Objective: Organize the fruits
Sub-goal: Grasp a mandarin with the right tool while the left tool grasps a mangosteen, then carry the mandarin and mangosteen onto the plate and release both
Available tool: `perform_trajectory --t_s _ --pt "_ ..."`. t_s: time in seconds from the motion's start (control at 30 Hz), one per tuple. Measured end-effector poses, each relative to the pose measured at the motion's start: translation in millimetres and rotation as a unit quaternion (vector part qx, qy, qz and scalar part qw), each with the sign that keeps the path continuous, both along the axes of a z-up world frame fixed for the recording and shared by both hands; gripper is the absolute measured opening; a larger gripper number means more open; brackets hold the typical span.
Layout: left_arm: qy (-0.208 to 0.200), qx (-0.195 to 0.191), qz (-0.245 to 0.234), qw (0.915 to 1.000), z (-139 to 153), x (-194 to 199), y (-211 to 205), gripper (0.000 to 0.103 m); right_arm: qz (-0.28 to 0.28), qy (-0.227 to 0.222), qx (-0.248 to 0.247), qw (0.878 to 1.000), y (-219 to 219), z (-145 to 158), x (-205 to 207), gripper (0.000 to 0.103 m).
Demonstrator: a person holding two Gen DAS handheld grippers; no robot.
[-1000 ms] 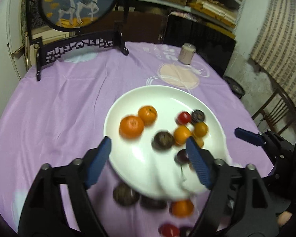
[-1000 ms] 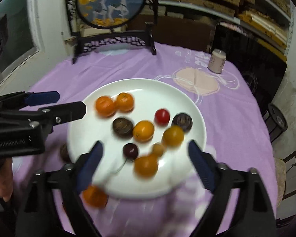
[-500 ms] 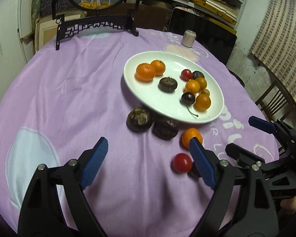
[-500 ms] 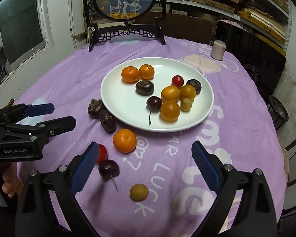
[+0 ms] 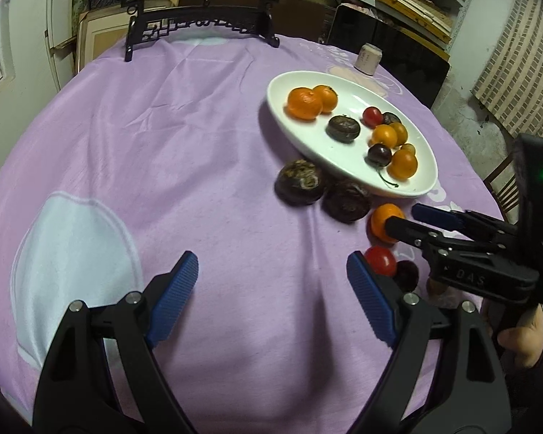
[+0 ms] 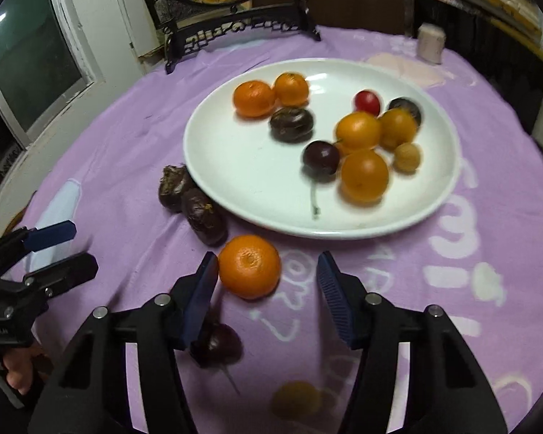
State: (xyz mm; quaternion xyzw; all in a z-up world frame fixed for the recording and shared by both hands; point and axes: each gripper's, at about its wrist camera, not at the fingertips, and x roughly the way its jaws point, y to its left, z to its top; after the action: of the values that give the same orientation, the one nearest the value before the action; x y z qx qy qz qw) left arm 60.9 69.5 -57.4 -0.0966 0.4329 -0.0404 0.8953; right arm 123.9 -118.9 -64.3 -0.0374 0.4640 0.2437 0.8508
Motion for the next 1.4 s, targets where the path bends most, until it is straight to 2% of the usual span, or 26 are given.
perform_trajectory --t_s 0.07,0.1,0.13,0.17,0.27,0.4,0.5,0.57,0.67,0.8,0.83,0.87,0.93,1.2,1.3,1.4 --pt "0.002 -0.003 -0.001 1.0000 -1.2 -0.2 1.3 0.086 0.014 0.013 -0.004 1.000 8.8 -5.1 3.4 0.057" --pt "0.003 -0.003 -0.004 1.0000 -1.4 -0.7 1.3 0.086 0.018 0.019 0.001 1.000 13.0 -8.2 5.2 0.053" --pt "0.002 -0.001 -0.007 1.0000 -1.5 -1.1 -0.1 0.086 0.019 0.016 0.000 1.000 14.9 -7.6 5.1 0.047" --pt "0.002 0.001 -0.009 1.0000 -1.3 -0.9 -0.8 0.086 0.029 0.021 0.006 0.999 17.0 -6.4 4.9 0.034" --pt "-0.001 0.016 -0.012 0.9998 0.3 4.2 -4.0 0.086 0.029 -0.003 -0.015 0.999 20.0 2.9 -4.0 0.034" --pt "-0.003 0.050 -0.015 0.9987 -2.6 23.8 -9.6 0.086 0.023 -0.025 -0.010 0.999 4.0 21.6 -18.7 0.034" --pt "0.014 0.071 -0.043 0.9964 -15.5 50.1 -21.0 0.085 0.013 -0.029 0.002 0.999 -10.9 31.0 -25.4 0.035" --pt "0.021 0.080 -0.055 0.9951 -21.4 62.4 -25.5 0.074 0.007 -0.030 0.007 0.999 -18.5 34.6 -25.9 0.035" --pt "0.030 0.086 -0.066 0.9937 -26.3 79.5 -29.9 0.069 -0.003 -0.030 0.019 0.999 -29.4 36.8 -27.3 0.035" --pt "0.032 0.078 -0.073 0.9938 -26.4 95.0 -34.1 0.069 -0.010 -0.028 0.028 0.999 -36.2 35.5 -24.2 0.035" --pt "0.029 0.083 -0.071 0.9935 -27.0 97.6 -35.9 0.066 -0.010 -0.026 0.029 0.999 -37.0 34.7 -24.3 0.035" --pt "0.027 0.087 -0.071 0.9933 -27.0 98.4 -37.5 0.056 -0.009 -0.025 0.031 0.999 -36.9 33.9 -23.7 0.035" --pt "0.020 0.087 -0.079 0.9929 -26.4 98.4 -41.9 0.043 -0.007 -0.022 0.033 0.999 -37.1 32.2 -23.8 0.035" --pt "0.003 0.060 -0.069 0.9959 -16.1 72.3 -37.4 0.043 -0.001 -0.028 0.033 0.999 -33.4 34.1 -25.9 0.035" --pt "-0.008 0.033 -0.059 0.9977 -4.5 55.8 -30.6 0.043 -0.003 -0.033 0.030 0.999 -32.8 34.9 -25.5 0.035" --pt "-0.021 0.025 -0.063 0.9975 9.4 44.2 -32.6 0.043 -0.005 -0.037 0.025 0.999 -30.9 35.2 -23.7 0.035"
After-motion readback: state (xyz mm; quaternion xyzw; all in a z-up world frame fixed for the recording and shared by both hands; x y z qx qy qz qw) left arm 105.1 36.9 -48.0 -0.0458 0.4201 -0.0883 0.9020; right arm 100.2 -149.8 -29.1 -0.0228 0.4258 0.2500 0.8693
